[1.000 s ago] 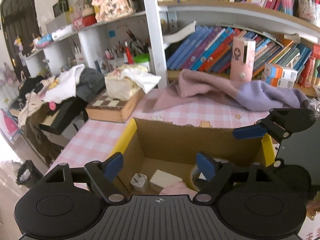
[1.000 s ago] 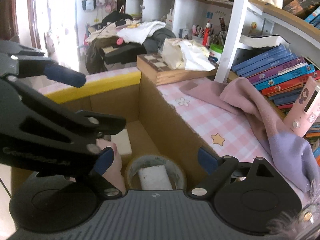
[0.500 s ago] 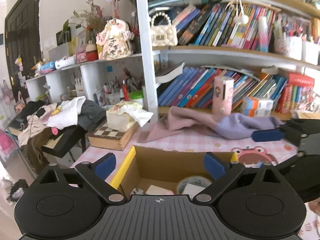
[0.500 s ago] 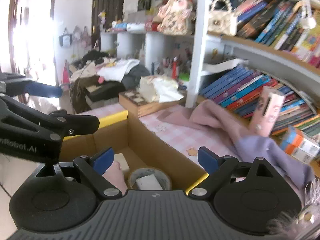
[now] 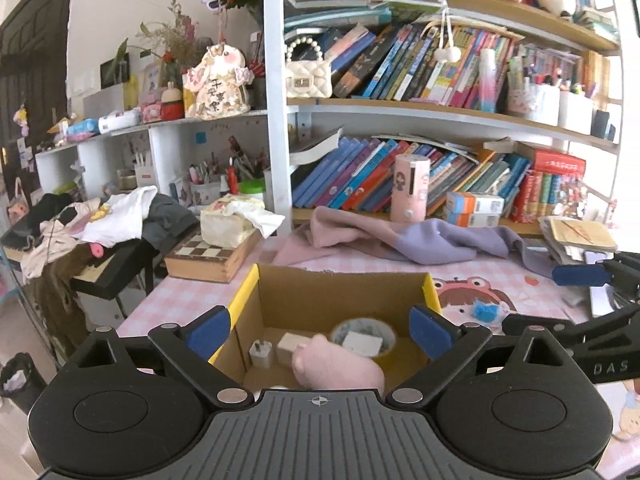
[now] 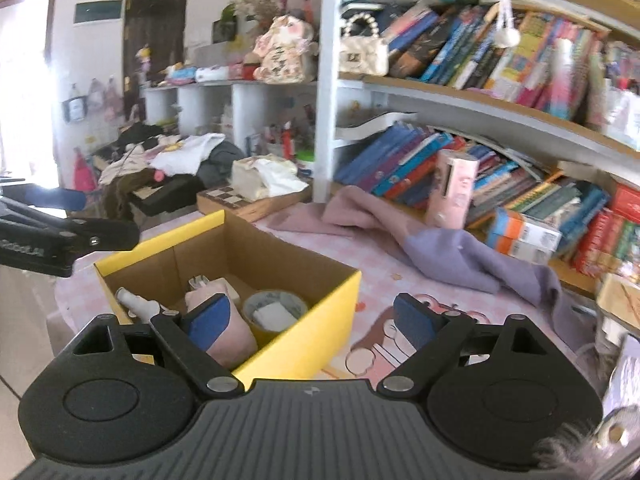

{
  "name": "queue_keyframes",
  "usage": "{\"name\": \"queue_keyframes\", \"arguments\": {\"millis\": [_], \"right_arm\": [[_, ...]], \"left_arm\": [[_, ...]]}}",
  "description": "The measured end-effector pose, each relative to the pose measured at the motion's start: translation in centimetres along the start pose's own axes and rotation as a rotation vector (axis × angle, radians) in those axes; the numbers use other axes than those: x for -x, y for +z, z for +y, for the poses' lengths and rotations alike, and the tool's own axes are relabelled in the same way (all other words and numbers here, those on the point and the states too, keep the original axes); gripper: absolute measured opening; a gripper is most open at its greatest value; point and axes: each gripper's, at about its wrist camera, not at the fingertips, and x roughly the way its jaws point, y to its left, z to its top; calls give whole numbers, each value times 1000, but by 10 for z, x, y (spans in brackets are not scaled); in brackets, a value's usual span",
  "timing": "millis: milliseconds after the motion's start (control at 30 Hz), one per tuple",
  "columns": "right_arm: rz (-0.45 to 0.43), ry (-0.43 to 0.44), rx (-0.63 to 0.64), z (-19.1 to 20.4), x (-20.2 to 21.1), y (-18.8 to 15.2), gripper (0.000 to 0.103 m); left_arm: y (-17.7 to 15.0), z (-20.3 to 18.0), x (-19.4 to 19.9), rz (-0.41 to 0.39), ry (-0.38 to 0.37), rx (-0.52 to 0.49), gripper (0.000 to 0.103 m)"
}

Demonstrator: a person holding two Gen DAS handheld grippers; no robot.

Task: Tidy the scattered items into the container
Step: 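Open both grippers and lift them out of the box back over the table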

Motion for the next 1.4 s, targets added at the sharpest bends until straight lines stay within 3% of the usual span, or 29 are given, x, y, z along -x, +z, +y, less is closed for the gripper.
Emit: {"name": "queue_keyframes", "arguments": {"millis": [233, 500, 800, 1133, 1400], "right_arm": [[-22, -52, -106, 21, 45, -26, 89], [-23, -159, -96, 54, 99, -57, 89], [23, -293, -81, 80, 133, -102, 89], [74, -376, -80, 87, 142, -122, 89], [108, -430, -90, 79, 152, -127, 89]], "left_arm": [[-35, 6, 39, 4, -53, 14, 98], [-66, -3, 72, 15, -133, -17, 98], [-87, -30, 85, 23, -193, -96, 98], [-110, -57, 88, 93, -246, -174, 101], [-108, -72, 83, 109, -296, -180, 102]]}}
